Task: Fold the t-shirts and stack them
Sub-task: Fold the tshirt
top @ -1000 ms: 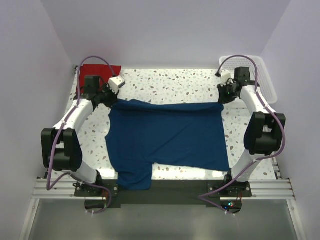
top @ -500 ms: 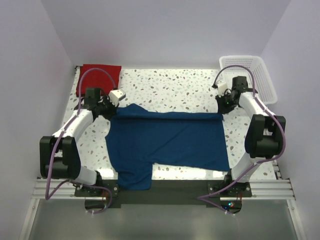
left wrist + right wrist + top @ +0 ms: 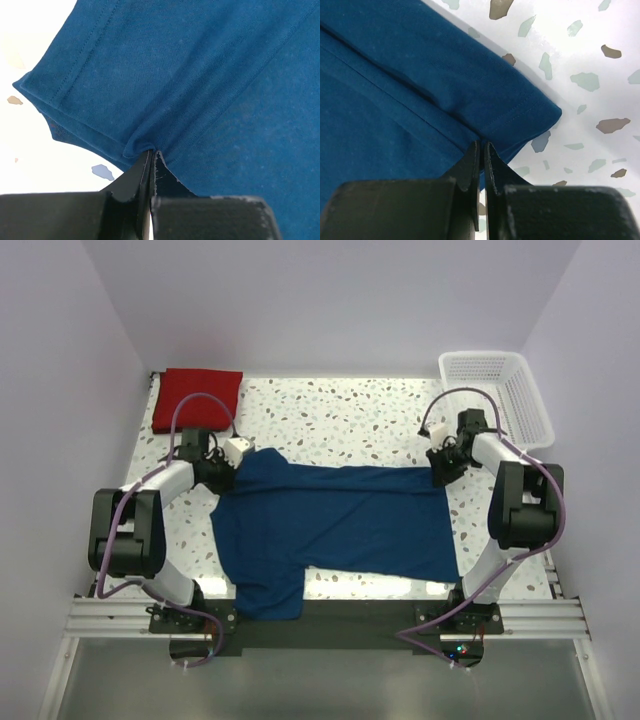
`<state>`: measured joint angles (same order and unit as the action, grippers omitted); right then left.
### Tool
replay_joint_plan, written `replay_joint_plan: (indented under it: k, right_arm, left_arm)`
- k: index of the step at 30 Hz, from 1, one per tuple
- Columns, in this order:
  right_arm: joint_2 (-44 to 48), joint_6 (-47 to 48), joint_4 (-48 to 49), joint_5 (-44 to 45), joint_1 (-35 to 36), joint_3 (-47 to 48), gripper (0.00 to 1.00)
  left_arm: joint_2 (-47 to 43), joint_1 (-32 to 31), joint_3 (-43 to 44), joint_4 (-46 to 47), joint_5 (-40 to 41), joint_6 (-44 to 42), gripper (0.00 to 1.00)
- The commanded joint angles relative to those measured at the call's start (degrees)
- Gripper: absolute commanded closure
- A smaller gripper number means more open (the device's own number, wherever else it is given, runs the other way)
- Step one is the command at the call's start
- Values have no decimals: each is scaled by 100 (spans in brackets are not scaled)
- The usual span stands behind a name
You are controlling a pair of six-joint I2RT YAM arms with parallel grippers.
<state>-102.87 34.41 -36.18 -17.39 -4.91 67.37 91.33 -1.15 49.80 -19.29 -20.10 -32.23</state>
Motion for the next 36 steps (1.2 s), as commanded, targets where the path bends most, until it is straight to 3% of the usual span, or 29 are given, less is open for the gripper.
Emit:
replay_joint_plan:
  k: [1,14,23,25,26,27,29,36]
  right_arm:
    - [-14,101,147,95,-19,82,100]
    - [196,171,-240,43,-19,812,100]
    - [206,592,-433,7,-28,444,100]
    - [206,759,-626,-45,-19,434,89]
    - [189,812,-705,-89,-19,452,73]
    - [197,908,-845,-116,-19,478,66]
    - [223,979,-960,-160,-28,601,55]
    - [118,918,-1364,-239,-19,1111,52]
  left_arm:
    - [8,53,12,189,85,-135,100]
    - [-520,53,258,-39,-143,103,100]
    - [-476,45,3,-189,-213,-327,100]
    - [-380,36,152,-557,-310,-626,93]
    - [-362,44,214,-732,-354,-705,88]
    - [-353,53,293,-786,-389,-706,76]
    - [-283,71,600,-831,-407,-549,68]
    - [499,115,1777,-655,-223,567,61]
